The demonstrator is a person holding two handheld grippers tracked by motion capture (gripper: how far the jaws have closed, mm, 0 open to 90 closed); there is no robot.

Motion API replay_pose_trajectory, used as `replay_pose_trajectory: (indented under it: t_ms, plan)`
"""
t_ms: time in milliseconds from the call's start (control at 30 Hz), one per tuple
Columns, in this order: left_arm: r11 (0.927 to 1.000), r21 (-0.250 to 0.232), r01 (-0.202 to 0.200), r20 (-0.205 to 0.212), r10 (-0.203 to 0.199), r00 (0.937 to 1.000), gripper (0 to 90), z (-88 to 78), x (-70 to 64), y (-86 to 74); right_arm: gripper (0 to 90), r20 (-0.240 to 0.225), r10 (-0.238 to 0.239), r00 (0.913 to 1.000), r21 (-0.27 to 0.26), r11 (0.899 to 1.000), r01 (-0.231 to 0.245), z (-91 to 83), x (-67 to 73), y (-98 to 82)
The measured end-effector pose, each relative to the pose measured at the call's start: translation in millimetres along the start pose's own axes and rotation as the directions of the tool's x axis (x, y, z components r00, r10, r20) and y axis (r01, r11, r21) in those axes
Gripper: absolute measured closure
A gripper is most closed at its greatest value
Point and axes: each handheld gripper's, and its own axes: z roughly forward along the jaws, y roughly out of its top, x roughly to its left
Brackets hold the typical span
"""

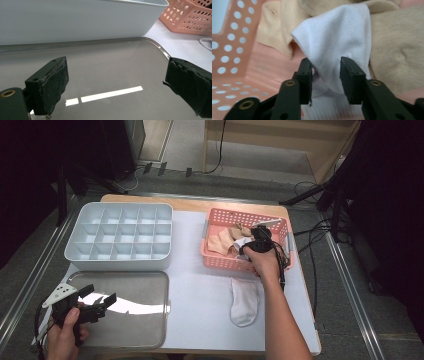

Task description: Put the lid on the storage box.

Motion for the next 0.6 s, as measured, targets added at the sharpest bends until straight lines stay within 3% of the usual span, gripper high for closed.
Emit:
replay_pose_trajectory:
  t_ms: [133, 367, 500, 533, 600]
  plan:
    - [1.0, -0.002, 0.003, 0.0, -0.003, 1.0, 5.5, -0.4, 0.7, 0.1, 54.5, -0.004, 0.046, 0.9989, 0.1, 0.994, -0.046, 5.1, -1.6, 7.5]
    - [1.0, -0.001, 0.005, 0.0, -0.005, 1.0, 5.5, -0.3, 1.3, 0.0, 53.1, 0.048, 0.089, 0.9949, 0.187, 0.977, -0.097, 13.9, -2.0, 17.1]
    - [1.0, 0.001, 0.006, 0.002, -0.006, 1.0, 5.5, -0.7, 2.1, 0.1, 54.5, 0.125, 0.001, 0.9922, 0.242, 0.97, -0.032, 19.7, 8.9, 22.1]
    - [1.0, 0.001, 0.007, 0.003, -0.007, 1.0, 5.5, -0.8, 2.2, 0.1, 57.2, 0.16, -0.051, 0.9858, 0.255, 0.967, 0.009, 22.7, 12.6, 21.7]
    - [1.0, 0.001, 0.006, 0.002, -0.006, 1.0, 5.5, -1.0, 2.4, 0.1, 65.0, 0.203, -0.11, 0.973, 0.268, 0.962, 0.053, 25.2, 17.3, 21.7]
